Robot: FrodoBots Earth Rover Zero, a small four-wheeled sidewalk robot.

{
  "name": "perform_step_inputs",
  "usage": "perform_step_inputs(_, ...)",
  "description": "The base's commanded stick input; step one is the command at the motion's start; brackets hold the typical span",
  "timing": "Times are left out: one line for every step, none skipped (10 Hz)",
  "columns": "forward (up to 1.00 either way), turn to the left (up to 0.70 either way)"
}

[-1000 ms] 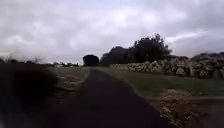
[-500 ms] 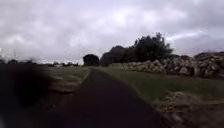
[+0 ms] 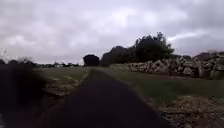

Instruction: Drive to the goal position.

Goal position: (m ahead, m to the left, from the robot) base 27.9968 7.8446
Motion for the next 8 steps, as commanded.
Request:
perform_step_inputs(0.50, 0.00)
perform_step_inputs(0.50, 0.00)
perform_step_inputs(0.50, 0.00)
perform_step_inputs(0.50, 0.00)
perform_step_inputs(0.50, 0.00)
perform_step_inputs(0.50, 0.00)
perform_step_inputs(0.50, 0.00)
perform_step_inputs(0.50, 0.00)
